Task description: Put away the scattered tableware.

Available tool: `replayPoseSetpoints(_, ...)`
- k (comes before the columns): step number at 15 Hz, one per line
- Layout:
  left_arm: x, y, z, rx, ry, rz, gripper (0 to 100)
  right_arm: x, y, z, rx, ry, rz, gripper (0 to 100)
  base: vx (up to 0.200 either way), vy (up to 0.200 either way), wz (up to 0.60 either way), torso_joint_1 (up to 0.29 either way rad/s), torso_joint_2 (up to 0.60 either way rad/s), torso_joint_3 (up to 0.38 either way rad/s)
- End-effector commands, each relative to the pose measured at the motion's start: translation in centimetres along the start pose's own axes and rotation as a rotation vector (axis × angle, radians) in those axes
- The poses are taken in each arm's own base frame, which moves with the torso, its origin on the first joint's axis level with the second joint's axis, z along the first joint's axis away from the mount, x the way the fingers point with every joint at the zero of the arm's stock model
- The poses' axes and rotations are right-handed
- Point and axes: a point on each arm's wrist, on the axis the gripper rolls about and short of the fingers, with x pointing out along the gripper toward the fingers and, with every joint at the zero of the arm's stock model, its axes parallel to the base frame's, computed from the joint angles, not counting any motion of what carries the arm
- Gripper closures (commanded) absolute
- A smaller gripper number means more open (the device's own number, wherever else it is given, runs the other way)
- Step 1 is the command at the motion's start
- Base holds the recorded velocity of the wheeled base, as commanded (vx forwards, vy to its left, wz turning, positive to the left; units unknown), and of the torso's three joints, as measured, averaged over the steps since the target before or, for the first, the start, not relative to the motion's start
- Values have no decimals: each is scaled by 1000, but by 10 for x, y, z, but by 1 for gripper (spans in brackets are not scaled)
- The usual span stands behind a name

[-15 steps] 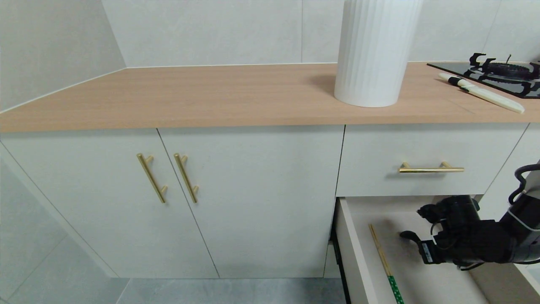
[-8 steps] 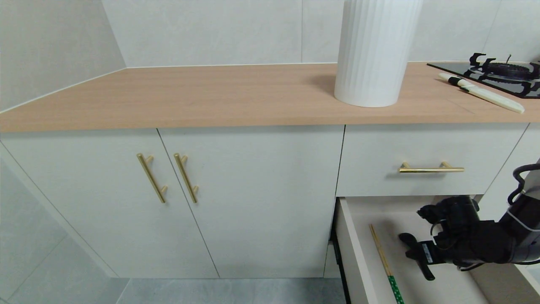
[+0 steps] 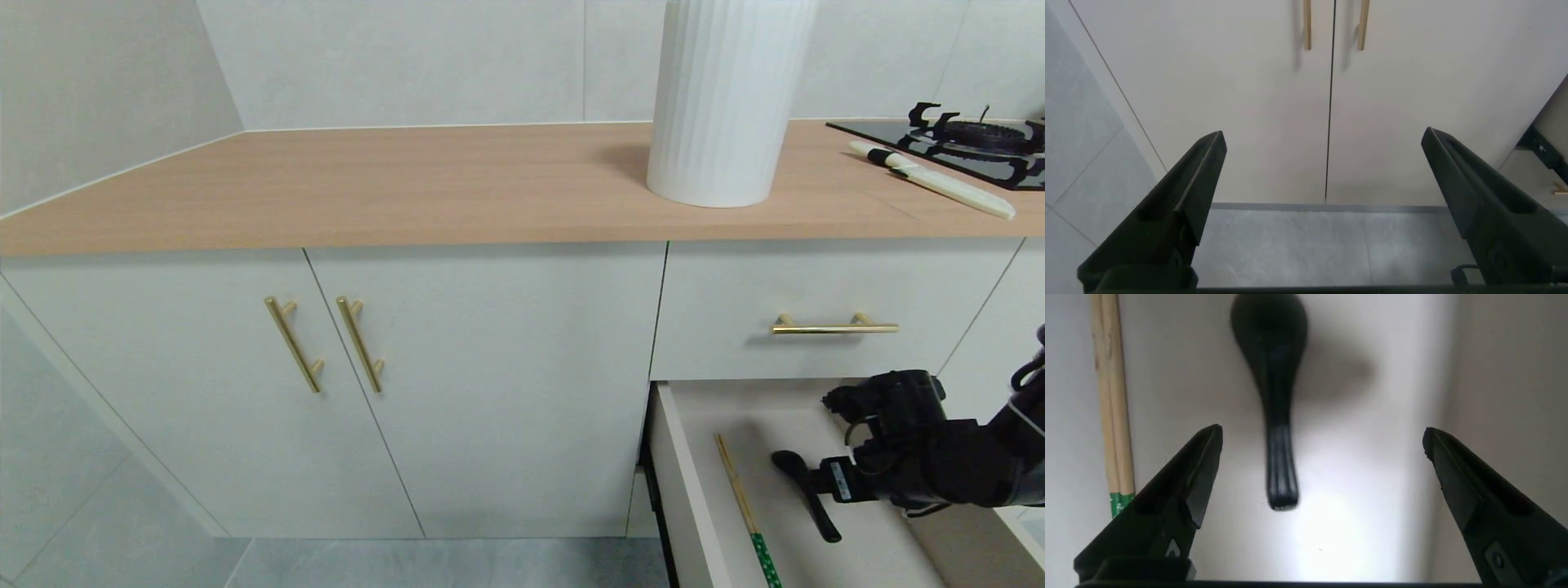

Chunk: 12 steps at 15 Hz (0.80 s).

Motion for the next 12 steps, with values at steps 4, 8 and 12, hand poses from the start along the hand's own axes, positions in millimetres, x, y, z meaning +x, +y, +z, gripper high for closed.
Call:
replayPoseSetpoints(4,0,0,0,-1,0,1,0,-125,-13,6,7,-143,73,0,0,0,0,0,0,0)
replayPoseSetpoints(8,0,0,0,-1,0,1,0,-183,-20,-10,22,-157,139,0,0,0,0,0,0,0)
replayPoseSetpoints(12,0,0,0,11,2,1,0,-225,-26,-11,33,-71,142,0,0,0,0,0,0,0)
